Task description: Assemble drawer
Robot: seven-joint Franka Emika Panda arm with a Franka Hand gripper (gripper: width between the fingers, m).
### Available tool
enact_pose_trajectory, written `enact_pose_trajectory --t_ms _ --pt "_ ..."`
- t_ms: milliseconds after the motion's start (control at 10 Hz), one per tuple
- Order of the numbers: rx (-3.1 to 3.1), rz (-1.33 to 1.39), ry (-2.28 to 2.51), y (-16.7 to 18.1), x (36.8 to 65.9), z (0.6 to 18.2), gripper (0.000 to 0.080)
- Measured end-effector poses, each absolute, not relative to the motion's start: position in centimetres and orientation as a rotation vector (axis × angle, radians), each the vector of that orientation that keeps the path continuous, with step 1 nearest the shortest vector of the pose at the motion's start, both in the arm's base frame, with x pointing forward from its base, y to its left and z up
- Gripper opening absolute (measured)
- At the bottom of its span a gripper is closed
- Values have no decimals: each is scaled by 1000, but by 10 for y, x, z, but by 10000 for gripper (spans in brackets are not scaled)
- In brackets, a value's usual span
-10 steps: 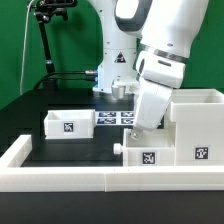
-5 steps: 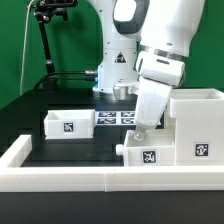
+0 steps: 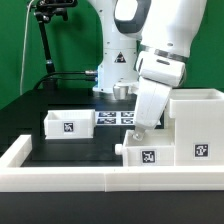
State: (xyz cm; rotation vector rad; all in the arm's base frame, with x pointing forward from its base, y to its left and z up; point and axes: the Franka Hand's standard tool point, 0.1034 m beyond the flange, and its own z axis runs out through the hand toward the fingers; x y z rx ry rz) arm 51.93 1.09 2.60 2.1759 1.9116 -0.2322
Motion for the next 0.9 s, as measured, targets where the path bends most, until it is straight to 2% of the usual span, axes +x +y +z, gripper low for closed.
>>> enact_pose_trajectory --t_ms 900 --pt "2143 -262 1864 7 523 29 47"
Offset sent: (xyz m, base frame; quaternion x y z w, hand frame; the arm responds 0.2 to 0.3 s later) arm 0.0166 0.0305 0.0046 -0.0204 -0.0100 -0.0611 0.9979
